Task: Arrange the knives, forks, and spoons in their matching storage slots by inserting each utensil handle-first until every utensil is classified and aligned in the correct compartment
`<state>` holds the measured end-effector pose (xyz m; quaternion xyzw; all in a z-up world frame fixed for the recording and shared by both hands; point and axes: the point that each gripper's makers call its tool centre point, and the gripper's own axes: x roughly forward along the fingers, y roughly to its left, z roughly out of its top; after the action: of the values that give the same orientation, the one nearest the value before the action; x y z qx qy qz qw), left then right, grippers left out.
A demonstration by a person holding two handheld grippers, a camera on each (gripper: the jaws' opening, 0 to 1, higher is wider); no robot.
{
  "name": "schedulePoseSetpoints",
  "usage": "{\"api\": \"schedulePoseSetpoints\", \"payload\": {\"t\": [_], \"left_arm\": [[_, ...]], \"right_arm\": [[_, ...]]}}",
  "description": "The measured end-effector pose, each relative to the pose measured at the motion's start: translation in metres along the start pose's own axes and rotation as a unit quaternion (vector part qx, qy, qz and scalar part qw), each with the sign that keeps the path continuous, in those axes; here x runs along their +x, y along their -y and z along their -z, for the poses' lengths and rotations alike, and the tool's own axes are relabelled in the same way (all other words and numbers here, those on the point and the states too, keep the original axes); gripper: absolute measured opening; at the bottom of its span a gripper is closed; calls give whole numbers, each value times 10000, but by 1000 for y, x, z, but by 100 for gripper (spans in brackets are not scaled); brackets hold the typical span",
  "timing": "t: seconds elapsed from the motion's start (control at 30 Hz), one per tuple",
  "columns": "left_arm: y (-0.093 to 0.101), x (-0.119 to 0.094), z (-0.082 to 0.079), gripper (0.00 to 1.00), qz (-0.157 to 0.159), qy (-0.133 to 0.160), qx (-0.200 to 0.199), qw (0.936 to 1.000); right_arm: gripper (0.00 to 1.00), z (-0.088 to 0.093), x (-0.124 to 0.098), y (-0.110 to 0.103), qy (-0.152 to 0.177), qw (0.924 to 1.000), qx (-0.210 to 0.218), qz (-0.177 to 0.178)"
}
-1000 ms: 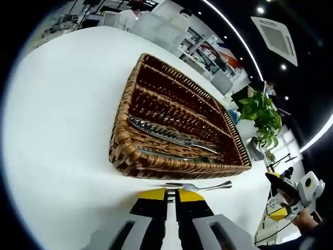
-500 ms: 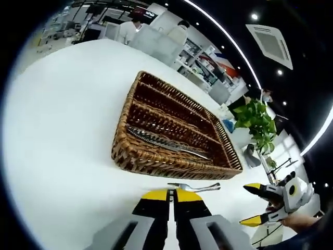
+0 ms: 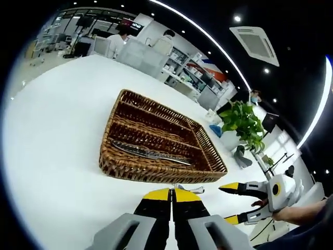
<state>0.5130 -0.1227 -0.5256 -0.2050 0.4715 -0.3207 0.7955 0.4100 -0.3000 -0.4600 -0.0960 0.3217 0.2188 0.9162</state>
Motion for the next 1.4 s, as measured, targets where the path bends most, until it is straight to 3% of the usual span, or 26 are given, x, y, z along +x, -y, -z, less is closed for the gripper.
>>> {"api": "schedulePoseSetpoints", "payload": {"t": [0.03,0.07,0.1,0.17,0.23,0.3,0.33,0.37,0.53,0.8,0.97,1.07,1.27,1.37,1.4], "left_arm": [[1,-2,0,0,37,30,-70,10000],[9,-15,-5,0,-61,301,104,9995],[15,-24,-5,0,-94,483,231,9985],[36,-38,-6,0,154,785,172,9966],[53,-48,-8,0,181,919,524,9942],[63,-55,-12,0,110,964,824,9919],[67,-57,-15,0,21,985,980,9903],[72,-57,-16,0,-29,990,1158,9883],[80,-59,-19,0,-89,918,1488,9846],[87,-62,-22,0,-128,873,1750,9806],[92,-68,-25,0,-113,869,1919,9775],[94,-69,-25,0,-104,859,1981,9764],[100,-71,-24,0,-39,879,1894,9779],[108,-71,-21,0,284,867,1402,9859],[107,-70,-22,0,265,877,1463,9850]], "right_arm": [[50,2,2,-2,-30,10000,-81,-39],[49,8,9,-10,-49,9993,-315,-207],[49,22,18,-16,-280,9969,-638,-351],[45,20,28,-28,-296,9919,-1098,-574],[39,13,39,-36,-287,9832,-1656,-714],[33,8,43,-36,-272,9786,-1897,-747],[32,2,46,-35,-240,9738,-2145,-709],[32,-10,48,-33,-152,9528,-2991,-492],[30,-13,59,-44,-141,9452,-3200,-627],[29,-23,72,-33,-202,9381,-3413,-555],[28,-21,78,-29,-316,9328,-3542,-579],[20,-19,80,-28,-319,9279,-3671,-570],[4,-21,80,-23,-292,9244,-3774,-469],[1,-23,80,-21,-256,9249,-3765,-458],[0,-23,81,-19,-274,9247,-3770,-462]]}}
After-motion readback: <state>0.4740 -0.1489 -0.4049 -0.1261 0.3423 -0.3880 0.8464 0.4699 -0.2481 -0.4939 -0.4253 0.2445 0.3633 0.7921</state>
